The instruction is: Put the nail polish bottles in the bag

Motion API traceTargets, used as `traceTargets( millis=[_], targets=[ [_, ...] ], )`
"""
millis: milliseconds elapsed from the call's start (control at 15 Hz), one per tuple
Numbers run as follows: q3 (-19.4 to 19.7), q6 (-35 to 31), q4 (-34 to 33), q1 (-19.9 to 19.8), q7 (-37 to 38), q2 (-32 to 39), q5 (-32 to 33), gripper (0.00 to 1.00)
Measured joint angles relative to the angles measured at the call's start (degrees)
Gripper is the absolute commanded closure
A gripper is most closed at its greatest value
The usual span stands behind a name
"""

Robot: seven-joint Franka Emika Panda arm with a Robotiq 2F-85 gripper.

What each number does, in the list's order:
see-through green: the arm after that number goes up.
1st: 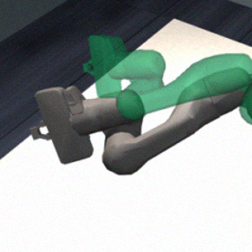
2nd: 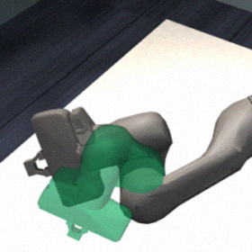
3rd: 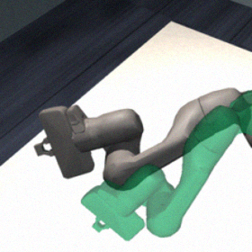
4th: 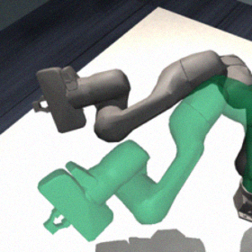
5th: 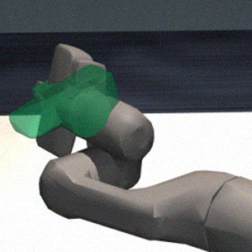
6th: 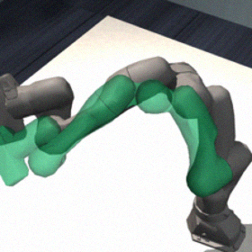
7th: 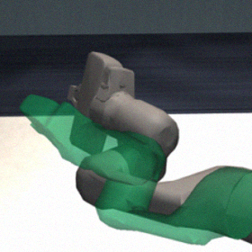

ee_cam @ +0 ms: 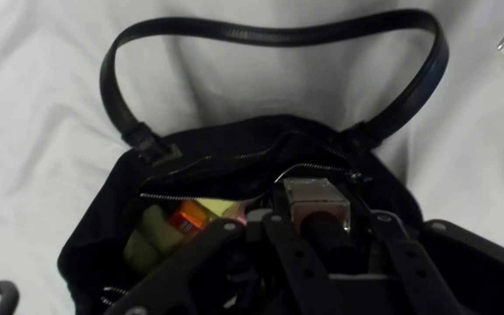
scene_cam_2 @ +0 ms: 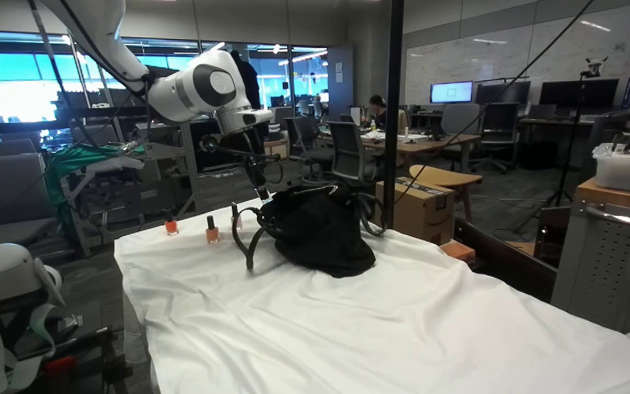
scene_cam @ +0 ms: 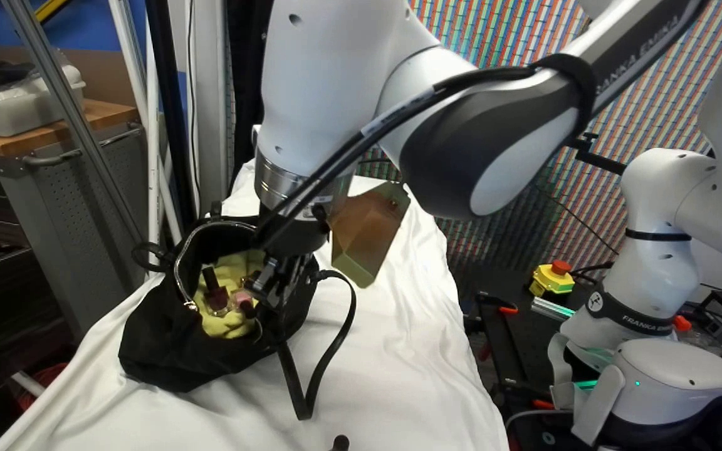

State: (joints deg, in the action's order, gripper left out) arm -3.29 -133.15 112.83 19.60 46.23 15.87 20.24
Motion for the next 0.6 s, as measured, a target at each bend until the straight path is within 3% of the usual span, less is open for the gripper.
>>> traceTargets(
  millis=[600],
  targets=[
    [3.8, 6.3, -16.6, -3.9, -2.6, 11.9, 1.6, 0.8]
  ],
)
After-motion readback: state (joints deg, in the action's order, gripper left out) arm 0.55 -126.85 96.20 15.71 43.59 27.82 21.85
